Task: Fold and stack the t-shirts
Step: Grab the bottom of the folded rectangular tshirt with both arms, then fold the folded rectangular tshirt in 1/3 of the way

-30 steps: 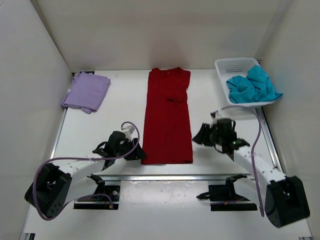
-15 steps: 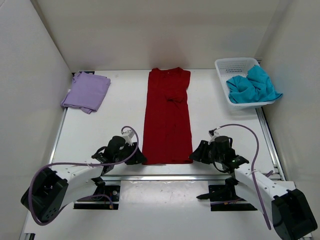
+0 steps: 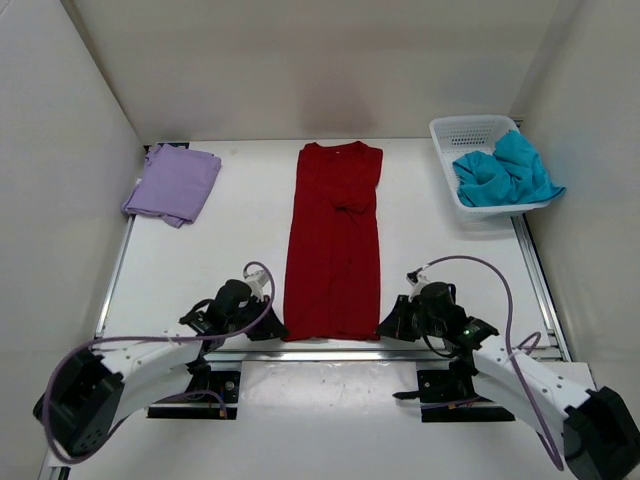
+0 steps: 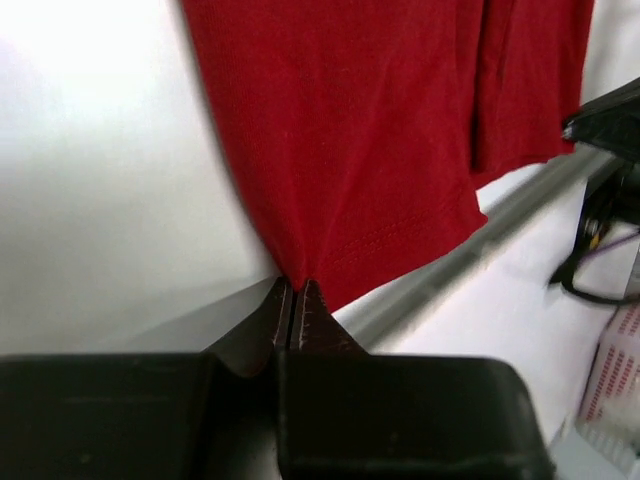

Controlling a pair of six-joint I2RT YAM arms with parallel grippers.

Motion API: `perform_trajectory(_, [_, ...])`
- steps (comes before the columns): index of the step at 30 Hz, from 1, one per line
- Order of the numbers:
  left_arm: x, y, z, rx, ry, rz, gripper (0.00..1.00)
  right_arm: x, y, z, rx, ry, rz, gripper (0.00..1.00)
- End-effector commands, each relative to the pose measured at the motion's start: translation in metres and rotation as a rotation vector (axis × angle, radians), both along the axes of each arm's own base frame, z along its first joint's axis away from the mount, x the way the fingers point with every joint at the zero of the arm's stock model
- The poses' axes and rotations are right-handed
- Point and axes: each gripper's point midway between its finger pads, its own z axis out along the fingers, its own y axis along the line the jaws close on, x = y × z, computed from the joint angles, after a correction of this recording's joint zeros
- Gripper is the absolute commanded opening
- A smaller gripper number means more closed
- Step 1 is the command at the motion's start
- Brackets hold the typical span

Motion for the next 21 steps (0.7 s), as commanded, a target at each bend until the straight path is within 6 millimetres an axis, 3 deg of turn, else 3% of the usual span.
perform_trajectory(1, [-0.051, 0.024, -0.020, 0.075, 0.174, -0.031, 0.00, -0.018, 0.002, 0.012, -0.018, 0.025, 0.017, 0.00])
perform_trajectory(3, [-0.046, 0.018, 0.002, 0.009, 0.164, -0.010, 0.00, -0.014, 0.001, 0.022, -0.019, 0.003, 0.010, 0.00])
perform_trajectory(4, [-0.031, 0.017, 0.018, -0.025, 0.123, 0.029, 0.00, -0.005, 0.002, 0.034, 0.001, -0.034, 0.009, 0.00])
perform_trajectory(5, [-0.021, 0.012, 0.034, -0.061, 0.100, 0.038, 0.00, -0.001, 0.001, 0.033, -0.006, -0.018, 0.009, 0.00])
perform_trajectory(7, [0.017, 0.012, 0.061, -0.091, 0.026, 0.091, 0.00, 0.030, -0.001, 0.059, 0.027, -0.101, -0.001, 0.00])
perform_trajectory(8, [0.035, 0.008, 0.073, -0.094, 0.006, 0.102, 0.00, 0.039, -0.002, 0.060, 0.022, -0.105, -0.002, 0.01])
perform_trajectory(9, [0.057, 0.009, 0.089, -0.094, -0.047, 0.119, 0.00, 0.058, -0.002, 0.079, 0.047, -0.169, -0.006, 0.00])
perform_trajectory(11, [0.092, 0.004, 0.091, -0.053, -0.067, 0.146, 0.00, 0.088, -0.006, 0.087, 0.027, -0.195, -0.022, 0.00])
perform_trajectory(13, [0.121, -0.004, 0.096, -0.046, -0.089, 0.154, 0.00, 0.123, -0.008, 0.107, 0.000, -0.259, -0.021, 0.00])
perform_trajectory(14, [0.142, -0.008, 0.103, -0.039, -0.109, 0.174, 0.00, 0.135, -0.009, 0.101, -0.021, -0.246, -0.022, 0.00])
perform_trajectory(15, [0.160, -0.009, 0.099, -0.015, -0.108, 0.194, 0.00, 0.151, -0.010, 0.102, -0.031, -0.241, -0.033, 0.00])
perform_trajectory(16, [0.171, -0.012, 0.099, -0.011, -0.114, 0.200, 0.00, 0.170, -0.012, 0.114, -0.026, -0.282, -0.054, 0.00])
perform_trajectory(18, [0.205, -0.013, 0.096, -0.011, -0.108, 0.248, 0.00, 0.196, -0.021, 0.110, -0.020, -0.267, -0.107, 0.00])
perform_trajectory(19, [0.208, -0.019, 0.096, -0.045, -0.087, 0.241, 0.00, 0.204, -0.022, 0.116, 0.011, -0.268, -0.113, 0.00])
perform_trajectory(21, [0.234, -0.025, 0.100, -0.071, -0.085, 0.262, 0.00, 0.225, -0.030, 0.113, 0.013, -0.261, -0.152, 0.01])
